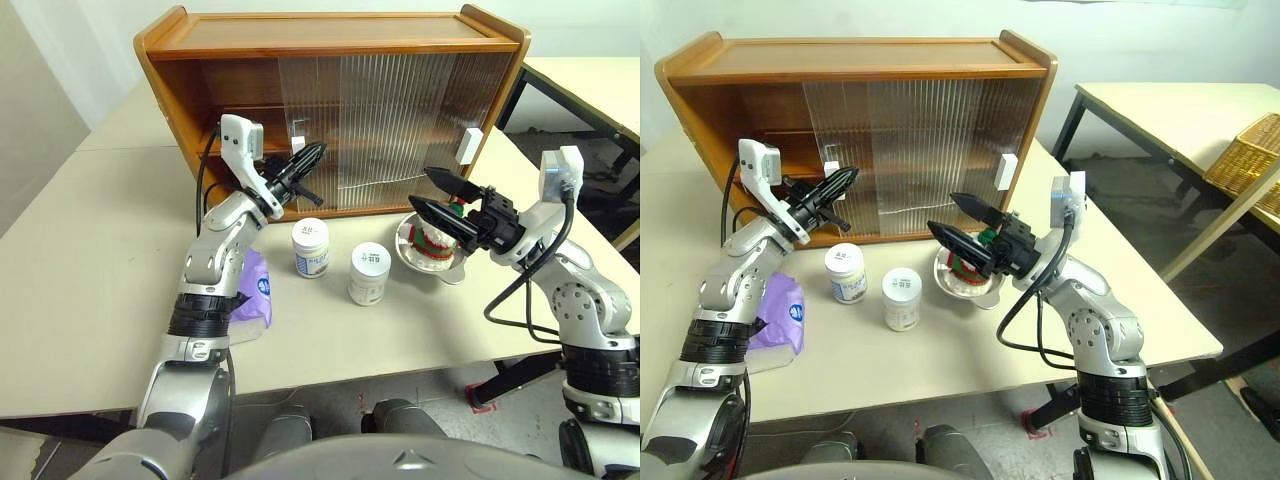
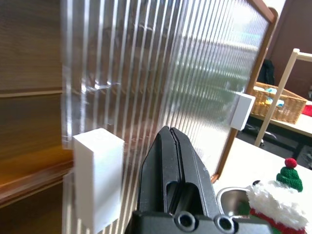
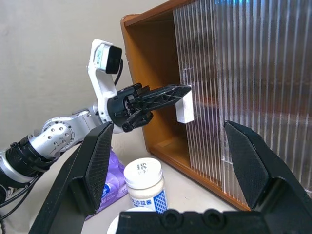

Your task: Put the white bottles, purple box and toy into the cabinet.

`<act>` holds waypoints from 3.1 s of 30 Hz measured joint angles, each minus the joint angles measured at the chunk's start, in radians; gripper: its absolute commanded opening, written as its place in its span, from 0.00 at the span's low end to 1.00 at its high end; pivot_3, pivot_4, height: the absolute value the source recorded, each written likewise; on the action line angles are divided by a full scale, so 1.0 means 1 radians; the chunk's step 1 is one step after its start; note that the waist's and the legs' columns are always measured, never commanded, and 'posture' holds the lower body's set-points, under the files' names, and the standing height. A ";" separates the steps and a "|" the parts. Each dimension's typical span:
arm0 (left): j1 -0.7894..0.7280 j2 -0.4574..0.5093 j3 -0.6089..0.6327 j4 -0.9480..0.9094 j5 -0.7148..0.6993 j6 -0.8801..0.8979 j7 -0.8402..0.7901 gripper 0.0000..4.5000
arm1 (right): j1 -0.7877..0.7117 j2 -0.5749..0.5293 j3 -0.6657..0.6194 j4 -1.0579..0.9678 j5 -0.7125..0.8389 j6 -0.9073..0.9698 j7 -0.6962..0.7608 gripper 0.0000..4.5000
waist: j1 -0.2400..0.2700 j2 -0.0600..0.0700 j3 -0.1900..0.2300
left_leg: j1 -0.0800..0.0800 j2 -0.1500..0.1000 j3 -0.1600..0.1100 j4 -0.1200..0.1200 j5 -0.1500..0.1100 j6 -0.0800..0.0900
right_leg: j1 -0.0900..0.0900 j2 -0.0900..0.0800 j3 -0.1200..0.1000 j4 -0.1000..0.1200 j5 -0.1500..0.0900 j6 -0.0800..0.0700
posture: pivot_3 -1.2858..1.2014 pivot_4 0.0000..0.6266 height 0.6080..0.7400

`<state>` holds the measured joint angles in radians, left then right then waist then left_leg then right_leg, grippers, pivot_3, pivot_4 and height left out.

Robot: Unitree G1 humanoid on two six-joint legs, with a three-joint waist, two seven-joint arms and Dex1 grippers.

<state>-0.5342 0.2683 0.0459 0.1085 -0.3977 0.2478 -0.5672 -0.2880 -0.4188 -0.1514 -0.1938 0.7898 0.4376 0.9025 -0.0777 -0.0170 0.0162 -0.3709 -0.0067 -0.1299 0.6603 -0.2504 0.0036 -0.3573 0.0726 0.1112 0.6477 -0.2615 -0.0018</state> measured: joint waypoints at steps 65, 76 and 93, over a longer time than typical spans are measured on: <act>-0.051 -0.051 0.024 0.208 0.057 -0.128 -0.012 0.01 | 0.041 -0.026 -0.010 -0.030 0.000 0.000 -0.020 1.00 | -0.018 0.001 0.001 | -0.007 -0.001 0.002 0.005 -0.006 0.010 | -0.001 -0.001 0.010 -0.015 0.010 0.017 | 0.44 0.01 1.00; -0.036 -0.021 0.058 0.162 0.041 -0.133 -0.002 0.01 | 0.036 -0.026 -0.009 -0.028 0.000 0.000 -0.019 1.00 | -0.020 0.001 0.001 | -0.007 -0.001 0.003 0.005 -0.006 0.010 | -0.001 0.000 0.010 -0.015 0.011 0.018 | 0.46 0.02 1.00; 0.370 0.157 0.261 -0.391 -0.141 0.111 0.055 0.59 | -0.035 -0.019 0.023 0.068 -0.012 0.001 0.042 1.00 | 0.013 0.002 0.001 | -0.006 0.000 0.003 0.003 -0.006 0.009 | -0.002 0.000 0.010 -0.014 0.006 0.005 | 0.51 0.04 1.00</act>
<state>-0.1642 0.4254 0.3065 -0.2825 -0.5386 0.3592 -0.5118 -0.3230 -0.4373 -0.1283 -0.1260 0.7781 0.4381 0.9444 -0.0648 -0.0146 0.0176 -0.3766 -0.0067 -0.1269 0.6630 -0.2565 0.0121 -0.3596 0.0727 0.1217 0.6333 -0.2551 0.0034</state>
